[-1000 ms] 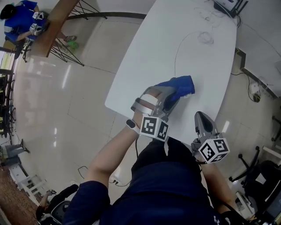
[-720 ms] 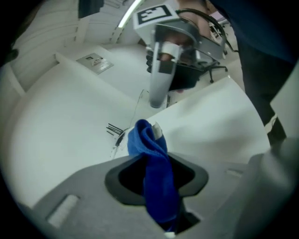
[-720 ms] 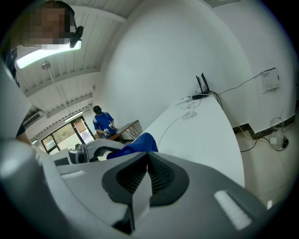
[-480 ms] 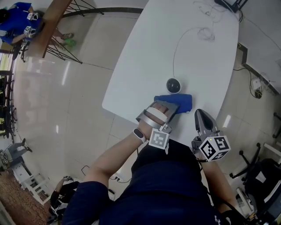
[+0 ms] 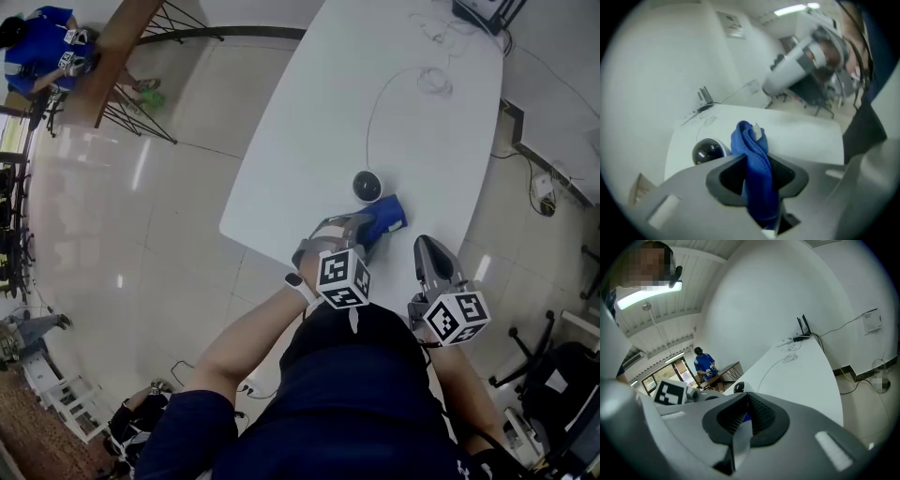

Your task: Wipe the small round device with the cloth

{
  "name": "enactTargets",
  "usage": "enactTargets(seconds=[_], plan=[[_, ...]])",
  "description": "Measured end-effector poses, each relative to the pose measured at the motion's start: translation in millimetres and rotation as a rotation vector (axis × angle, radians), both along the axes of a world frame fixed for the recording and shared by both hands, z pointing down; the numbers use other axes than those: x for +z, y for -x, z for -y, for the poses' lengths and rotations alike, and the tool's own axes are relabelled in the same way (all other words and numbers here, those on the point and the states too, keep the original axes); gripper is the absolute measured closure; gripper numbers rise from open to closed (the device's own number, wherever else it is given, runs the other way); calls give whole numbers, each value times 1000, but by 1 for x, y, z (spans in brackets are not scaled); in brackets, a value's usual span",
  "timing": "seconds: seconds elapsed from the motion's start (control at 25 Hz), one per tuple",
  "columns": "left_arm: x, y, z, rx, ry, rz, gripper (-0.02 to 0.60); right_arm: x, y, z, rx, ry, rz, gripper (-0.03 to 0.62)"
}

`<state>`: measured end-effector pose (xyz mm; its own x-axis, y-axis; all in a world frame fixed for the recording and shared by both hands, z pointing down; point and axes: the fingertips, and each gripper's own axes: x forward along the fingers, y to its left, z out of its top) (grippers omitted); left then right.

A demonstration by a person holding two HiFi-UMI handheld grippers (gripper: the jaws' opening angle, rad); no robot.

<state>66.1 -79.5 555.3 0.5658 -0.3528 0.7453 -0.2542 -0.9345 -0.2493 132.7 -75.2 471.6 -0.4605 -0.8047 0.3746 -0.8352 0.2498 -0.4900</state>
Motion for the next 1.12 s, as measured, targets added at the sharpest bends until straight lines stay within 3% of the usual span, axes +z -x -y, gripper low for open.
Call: enactTargets(seconds=[0.12, 0.2, 0.28, 0.36, 0.48, 0.56, 0.64, 0.8, 0.96, 1.12], plan=[[-51, 7, 6, -209, 121, -296, 454, -5, 0, -4, 4, -12, -4, 582], [-83, 15, 11, -364, 243, -518, 454, -8, -1, -7, 8, -15, -2, 582], [-108, 26, 21, -520, 346, -692, 454, -11, -1, -11, 13, -15, 9, 582], [-119, 44, 39, -679, 381, -786, 453, -13, -1, -12, 18, -14, 21, 582], [-116, 66, 65, -857, 393, -809, 453, -15, -1, -12, 21, -19, 24, 582], [-112, 66, 74, -867, 378, -733, 453, -14, -2, -13, 26, -18, 28, 582], [-116, 53, 76, -749, 287, -589, 453, -13, -3, -16, 30, -16, 34, 582], [-128, 9, 74, -270, 12, -159, 453, -11, -14, -16, 49, -10, 44, 582], [-110, -19, 55, 221, -134, 269, 453, -7, -26, -14, 74, -7, 55, 582], [-69, -20, 40, 532, -324, 643, 453, -3, -38, -10, 113, -4, 63, 582]])
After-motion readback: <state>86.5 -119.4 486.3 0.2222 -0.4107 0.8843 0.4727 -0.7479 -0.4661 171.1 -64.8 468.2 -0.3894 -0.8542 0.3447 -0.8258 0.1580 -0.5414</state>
